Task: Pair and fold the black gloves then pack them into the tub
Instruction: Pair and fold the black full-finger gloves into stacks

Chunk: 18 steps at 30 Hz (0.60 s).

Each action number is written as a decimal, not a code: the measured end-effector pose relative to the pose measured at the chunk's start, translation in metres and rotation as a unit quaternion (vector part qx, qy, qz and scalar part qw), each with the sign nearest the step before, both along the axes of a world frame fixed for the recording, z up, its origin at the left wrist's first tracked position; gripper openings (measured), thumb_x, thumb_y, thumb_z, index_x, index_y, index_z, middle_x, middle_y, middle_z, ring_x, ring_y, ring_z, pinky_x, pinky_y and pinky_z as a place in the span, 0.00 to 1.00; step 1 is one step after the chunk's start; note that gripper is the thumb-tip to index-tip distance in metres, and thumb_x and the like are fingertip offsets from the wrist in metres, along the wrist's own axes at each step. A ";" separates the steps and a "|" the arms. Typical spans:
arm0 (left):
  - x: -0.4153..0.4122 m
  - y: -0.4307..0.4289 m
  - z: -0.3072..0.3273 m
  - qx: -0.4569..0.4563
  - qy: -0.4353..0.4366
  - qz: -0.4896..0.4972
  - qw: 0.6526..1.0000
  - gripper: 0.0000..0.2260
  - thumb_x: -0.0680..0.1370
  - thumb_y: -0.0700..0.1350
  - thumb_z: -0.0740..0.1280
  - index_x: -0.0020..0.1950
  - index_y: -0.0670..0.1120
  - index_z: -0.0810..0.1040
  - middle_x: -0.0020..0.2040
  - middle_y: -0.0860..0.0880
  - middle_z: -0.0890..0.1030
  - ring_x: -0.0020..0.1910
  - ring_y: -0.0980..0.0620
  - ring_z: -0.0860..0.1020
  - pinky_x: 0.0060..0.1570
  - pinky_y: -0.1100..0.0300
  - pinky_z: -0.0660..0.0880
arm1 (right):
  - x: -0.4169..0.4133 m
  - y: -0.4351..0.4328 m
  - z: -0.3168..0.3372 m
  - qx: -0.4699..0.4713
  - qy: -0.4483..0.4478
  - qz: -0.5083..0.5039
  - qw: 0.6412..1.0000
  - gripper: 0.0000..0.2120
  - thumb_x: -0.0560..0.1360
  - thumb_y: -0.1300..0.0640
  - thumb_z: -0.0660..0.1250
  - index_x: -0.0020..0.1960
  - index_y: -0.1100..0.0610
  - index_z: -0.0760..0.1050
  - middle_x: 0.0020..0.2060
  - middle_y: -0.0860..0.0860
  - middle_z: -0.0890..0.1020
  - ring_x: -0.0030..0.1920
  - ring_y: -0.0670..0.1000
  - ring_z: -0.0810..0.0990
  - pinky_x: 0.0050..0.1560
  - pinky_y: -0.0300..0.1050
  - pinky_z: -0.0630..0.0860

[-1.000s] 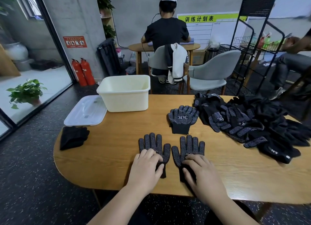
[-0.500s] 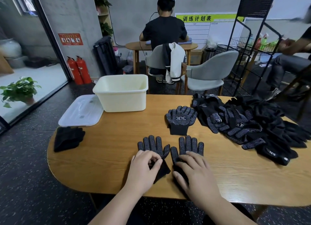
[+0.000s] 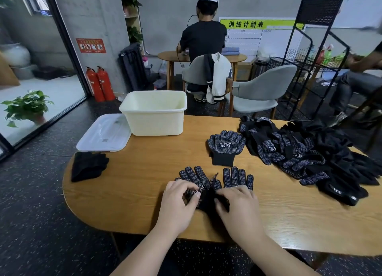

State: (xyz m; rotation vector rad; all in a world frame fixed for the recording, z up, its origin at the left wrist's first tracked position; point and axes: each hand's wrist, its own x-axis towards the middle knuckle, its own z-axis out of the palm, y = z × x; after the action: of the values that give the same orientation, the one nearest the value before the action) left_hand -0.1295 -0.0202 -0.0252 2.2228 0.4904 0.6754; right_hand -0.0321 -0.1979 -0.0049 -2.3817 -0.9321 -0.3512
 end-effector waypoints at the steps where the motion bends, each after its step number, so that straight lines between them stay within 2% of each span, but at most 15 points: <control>1: 0.000 0.000 0.000 0.010 0.003 -0.001 1.000 0.06 0.81 0.51 0.72 0.56 0.60 0.82 0.56 0.67 0.78 0.66 0.58 0.71 0.67 0.56 0.70 | 0.002 -0.002 0.009 0.004 0.010 -0.002 1.000 0.12 0.71 0.53 0.80 0.53 0.45 0.85 0.43 0.37 0.83 0.51 0.49 0.80 0.53 0.49 0.73; 4: 0.000 -0.003 -0.001 0.048 0.011 -0.006 0.999 0.08 0.81 0.56 0.69 0.60 0.61 0.80 0.60 0.67 0.74 0.69 0.59 0.68 0.68 0.56 0.69 | 0.012 -0.010 0.038 0.017 0.034 0.015 0.999 0.11 0.75 0.55 0.77 0.55 0.44 0.85 0.44 0.32 0.76 0.47 0.45 0.79 0.49 0.42 0.73; 6: 0.001 -0.005 -0.001 0.081 0.025 -0.014 0.996 0.11 0.81 0.57 0.66 0.63 0.60 0.79 0.62 0.67 0.73 0.70 0.59 0.67 0.69 0.56 0.67 | 0.021 -0.016 0.060 0.023 0.067 0.036 0.997 0.12 0.77 0.54 0.75 0.58 0.41 0.83 0.45 0.32 0.78 0.47 0.41 0.81 0.46 0.32 0.72; 7: 0.000 -0.007 0.000 0.097 0.033 -0.017 0.995 0.12 0.82 0.57 0.66 0.64 0.60 0.78 0.63 0.67 0.72 0.70 0.60 0.66 0.70 0.57 0.66 | 0.025 -0.019 0.071 0.020 0.082 0.047 0.995 0.13 0.78 0.53 0.74 0.59 0.39 0.81 0.46 0.32 0.80 0.46 0.40 0.82 0.45 0.31 0.73; 9: 0.001 -0.011 0.002 0.129 0.051 -0.025 0.990 0.12 0.83 0.56 0.64 0.66 0.59 0.77 0.64 0.66 0.70 0.70 0.61 0.65 0.70 0.59 0.65 | 0.032 -0.027 0.096 0.014 0.099 0.058 0.993 0.16 0.78 0.52 0.75 0.63 0.39 0.79 0.46 0.33 0.82 0.43 0.39 0.82 0.45 0.34 0.78; 12: 0.004 -0.016 0.007 0.161 0.079 -0.041 0.983 0.14 0.84 0.56 0.63 0.69 0.57 0.75 0.68 0.63 0.70 0.72 0.60 0.63 0.71 0.59 0.63 | 0.041 -0.038 0.131 0.060 0.128 0.072 0.987 0.18 0.76 0.54 0.77 0.62 0.38 0.81 0.44 0.34 0.84 0.46 0.38 0.83 0.50 0.35 0.79; 15: 0.014 -0.022 0.015 0.151 0.095 -0.062 0.982 0.16 0.83 0.55 0.64 0.71 0.57 0.74 0.70 0.64 0.68 0.75 0.62 0.60 0.74 0.60 0.60 | 0.057 -0.044 0.156 0.074 0.144 0.083 0.983 0.19 0.76 0.55 0.78 0.62 0.37 0.80 0.47 0.32 0.84 0.47 0.37 0.83 0.54 0.40 0.80; 18: 0.023 -0.031 0.014 0.117 0.112 -0.083 0.983 0.19 0.83 0.57 0.64 0.74 0.58 0.73 0.73 0.66 0.67 0.77 0.63 0.57 0.77 0.57 0.58 | 0.073 -0.043 0.166 0.058 0.157 0.088 0.982 0.20 0.77 0.56 0.77 0.65 0.41 0.79 0.46 0.31 0.84 0.51 0.37 0.83 0.62 0.47 0.79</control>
State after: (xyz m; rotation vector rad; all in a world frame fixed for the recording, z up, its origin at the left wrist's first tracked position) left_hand -0.1068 -0.0513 -0.0108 2.5449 0.3436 0.4151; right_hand 0.0407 -0.2411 0.1613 -2.1476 -0.9358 0.0377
